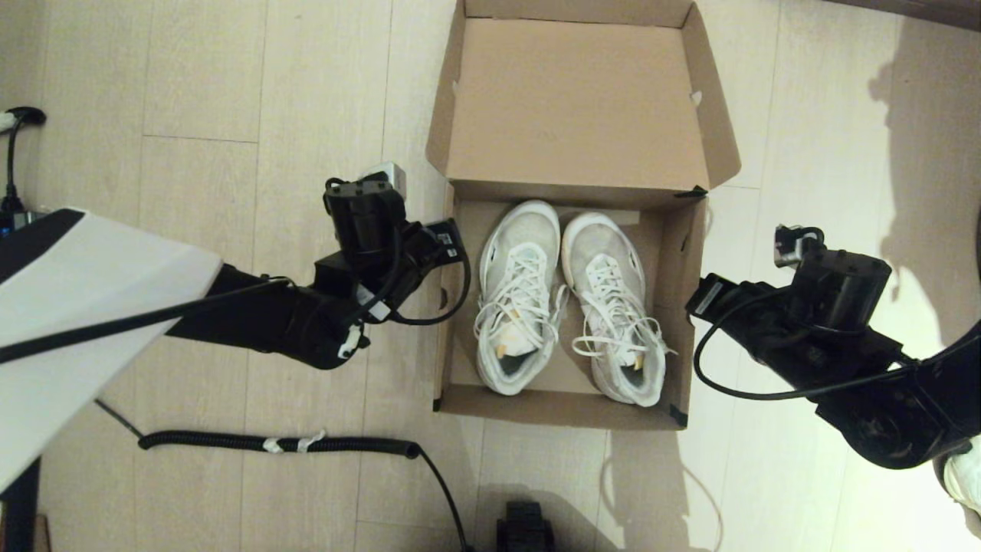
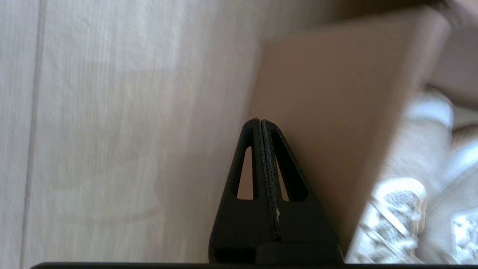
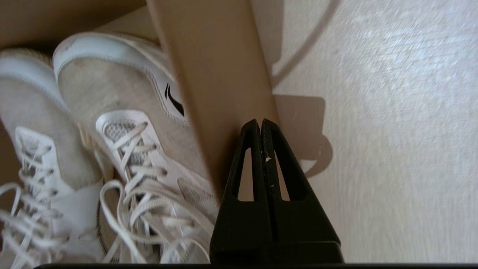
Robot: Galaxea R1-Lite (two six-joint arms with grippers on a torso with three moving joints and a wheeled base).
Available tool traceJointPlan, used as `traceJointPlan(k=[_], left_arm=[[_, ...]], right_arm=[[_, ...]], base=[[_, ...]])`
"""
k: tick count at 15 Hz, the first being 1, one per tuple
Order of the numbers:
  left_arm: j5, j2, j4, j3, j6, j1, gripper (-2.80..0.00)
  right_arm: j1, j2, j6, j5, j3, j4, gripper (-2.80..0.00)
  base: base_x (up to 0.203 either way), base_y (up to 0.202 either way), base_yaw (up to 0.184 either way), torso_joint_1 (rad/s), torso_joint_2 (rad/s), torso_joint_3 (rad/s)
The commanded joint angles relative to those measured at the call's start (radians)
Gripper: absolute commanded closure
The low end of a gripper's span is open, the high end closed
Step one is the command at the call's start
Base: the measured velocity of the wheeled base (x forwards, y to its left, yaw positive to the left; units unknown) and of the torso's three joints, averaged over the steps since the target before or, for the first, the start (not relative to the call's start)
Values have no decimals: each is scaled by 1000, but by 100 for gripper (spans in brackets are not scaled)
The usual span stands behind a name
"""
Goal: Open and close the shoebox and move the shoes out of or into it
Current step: Close the shoe box
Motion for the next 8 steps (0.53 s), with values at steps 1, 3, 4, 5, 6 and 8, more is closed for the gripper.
traceJointPlan(k=[1,3,4,5,6,8], left_arm=[[2,-40,-3,39,-3,-23,0],[5,-75,7,96,-3,-50,0],[5,-92,9,125,-3,-60,0],[7,-111,10,156,-3,-70,0],[21,-132,10,190,-3,-81,0],[50,-162,9,264,-6,-106,0]], right_arm=[[25,-28,3,2,30,-6,0],[39,-53,3,1,67,-6,0],[42,-59,3,0,82,-6,0],[46,-67,3,-1,102,-6,0],[52,-80,1,-3,126,-6,0],[54,-112,-3,-6,175,-6,0]], base=[[0,0,0,0,0,0],[0,0,0,0,0,0],[0,0,0,0,0,0],[0,0,0,0,0,0],[0,0,0,0,0,0],[0,0,0,0,0,0]])
